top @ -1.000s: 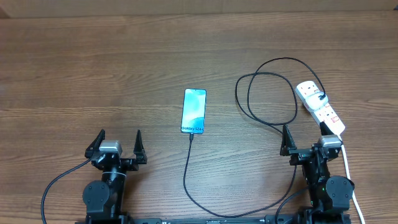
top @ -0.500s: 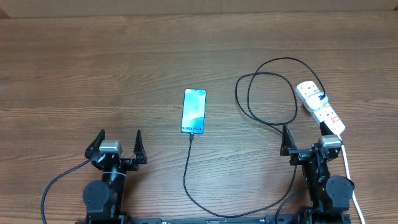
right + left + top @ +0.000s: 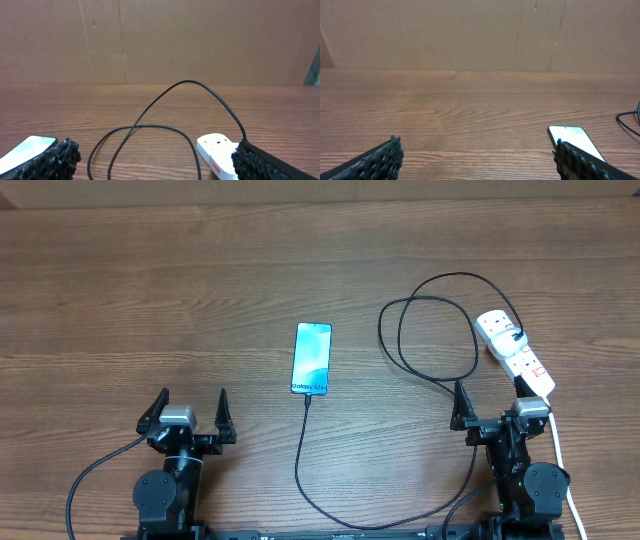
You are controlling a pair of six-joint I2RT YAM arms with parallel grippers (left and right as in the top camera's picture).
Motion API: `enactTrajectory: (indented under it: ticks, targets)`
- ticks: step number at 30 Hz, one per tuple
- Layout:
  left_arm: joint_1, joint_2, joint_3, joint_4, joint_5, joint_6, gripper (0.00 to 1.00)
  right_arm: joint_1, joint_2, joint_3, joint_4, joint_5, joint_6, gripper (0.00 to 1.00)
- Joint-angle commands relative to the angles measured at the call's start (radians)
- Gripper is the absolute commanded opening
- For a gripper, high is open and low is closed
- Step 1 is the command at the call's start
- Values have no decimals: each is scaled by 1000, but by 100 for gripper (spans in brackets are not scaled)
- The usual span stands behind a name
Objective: Plug charger to phone and switch on socket
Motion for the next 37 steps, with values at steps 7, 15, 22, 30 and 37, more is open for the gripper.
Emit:
enactTrajectory:
  ticks: [7, 15, 22, 30, 37]
  targets:
    - [-3, -10, -3, -3, -8, 19, 100, 6, -12, -11, 6, -1, -4, 100]
    - [-3, -10, -3, -3, -8, 19, 100, 6, -12, -11, 6, -1, -4, 100]
    - [-3, -10, -3, -3, -7, 19, 100, 6, -12, -11, 6, -2, -4, 100]
    - [-3, -10, -3, -3, -8, 19, 99, 6, -12, -11, 6, -1, -4, 100]
    - [-3, -10, -3, -3, -8, 19, 99, 6, -12, -11, 6, -1, -4, 100]
